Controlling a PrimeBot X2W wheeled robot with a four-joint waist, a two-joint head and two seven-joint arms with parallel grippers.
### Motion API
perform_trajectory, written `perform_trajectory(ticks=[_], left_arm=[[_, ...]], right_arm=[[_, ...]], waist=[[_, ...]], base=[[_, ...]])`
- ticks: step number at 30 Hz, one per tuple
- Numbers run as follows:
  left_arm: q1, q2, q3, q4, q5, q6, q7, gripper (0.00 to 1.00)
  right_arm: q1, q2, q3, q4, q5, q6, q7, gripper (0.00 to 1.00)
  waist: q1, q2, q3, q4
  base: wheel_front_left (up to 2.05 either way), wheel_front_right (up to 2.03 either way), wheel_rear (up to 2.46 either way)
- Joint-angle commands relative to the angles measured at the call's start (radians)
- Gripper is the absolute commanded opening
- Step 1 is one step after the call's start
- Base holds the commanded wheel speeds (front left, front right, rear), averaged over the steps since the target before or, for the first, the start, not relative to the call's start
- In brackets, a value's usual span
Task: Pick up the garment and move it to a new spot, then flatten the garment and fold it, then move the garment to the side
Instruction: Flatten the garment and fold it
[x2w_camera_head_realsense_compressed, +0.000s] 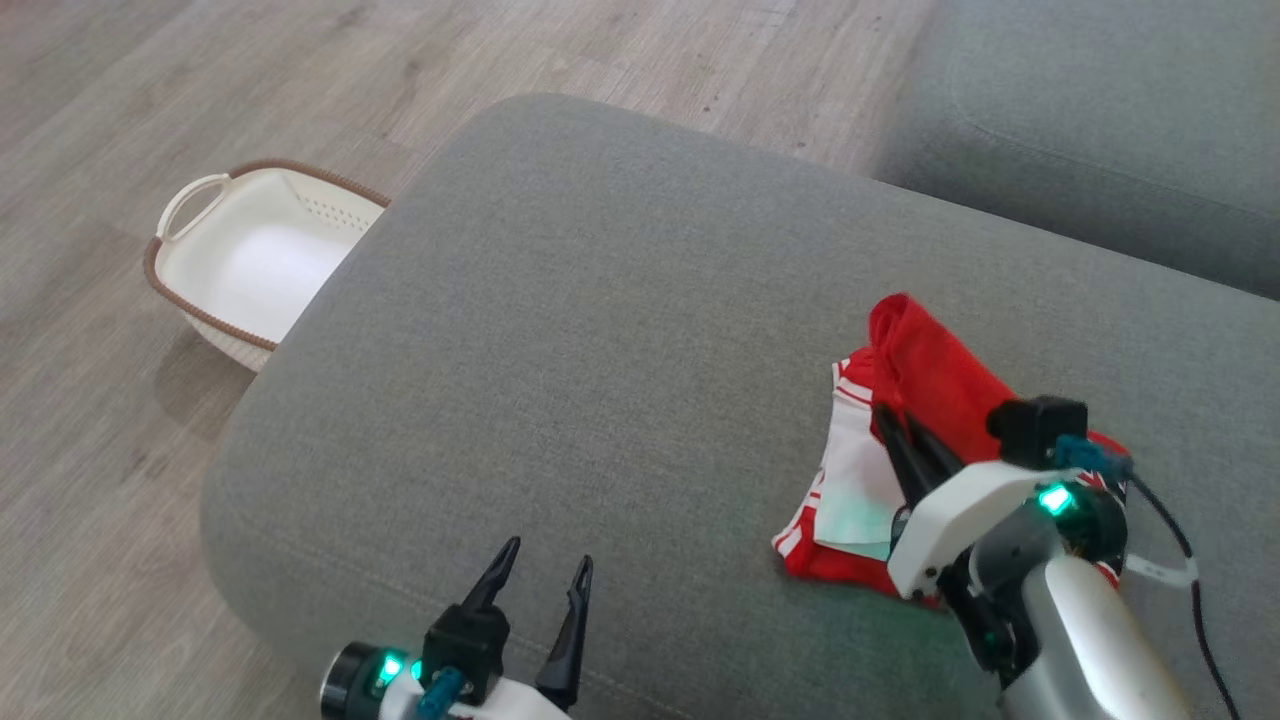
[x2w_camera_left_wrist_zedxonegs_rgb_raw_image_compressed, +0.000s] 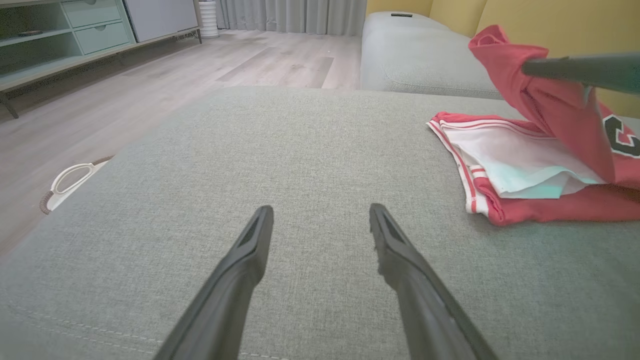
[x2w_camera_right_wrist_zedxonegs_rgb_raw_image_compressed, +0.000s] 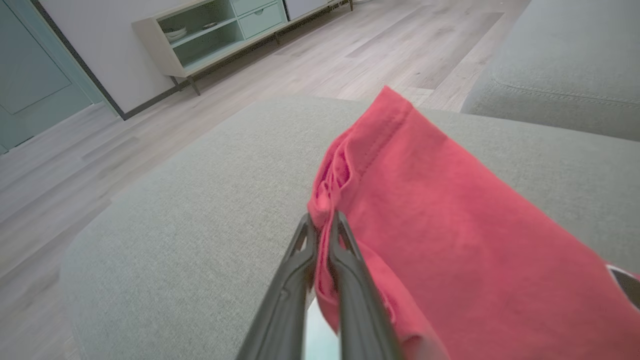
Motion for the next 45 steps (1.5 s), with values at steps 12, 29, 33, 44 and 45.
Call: perform_trajectory(ticks=[12, 29, 33, 44, 45], left_arm=[[-0.032, -0.029, 0.062, -0.021, 0.021, -0.005, -0.012, 1.0], [0.004, -0.052, 0.215, -0.085, 0.012, 0.008, -0.012, 1.0], [0.031, -0.048, 0.249, -0.124, 0.054, 0.022, -0.012, 1.0], [0.138, -0.054, 0.318, -0.198, 0.1, 0.019, -0.012, 1.0], [0.148, -0.056, 0.323, -0.2, 0.102, 0.017, -0.012, 1.0]], right_arm=[[-0.027, 0.0, 0.109, -0.126, 0.181, -0.001, -0.124, 1.0], [0.127, -0.072, 0.001, -0.045, -0.004, -0.001, -0.428, 1.0], [0.181, -0.069, -0.051, -0.116, -0.066, -0.001, -0.43, 1.0], [0.365, -0.027, -0.086, -0.223, -0.165, -0.001, -0.43, 1.0], [0.377, -0.024, -0.084, -0.226, -0.171, -0.001, -0.43, 1.0]], waist=[[0.0, 0.0, 0.011, -0.076], [0.0, 0.0, -0.037, -0.382], [0.0, 0.0, -0.052, -0.415], [0.0, 0.0, -0.104, -0.445], [0.0, 0.0, -0.11, -0.447]], base=[[0.0, 0.0, 0.0], [0.0, 0.0, 0.0], [0.0, 0.0, 0.0], [0.0, 0.0, 0.0], [0.0, 0.0, 0.0]])
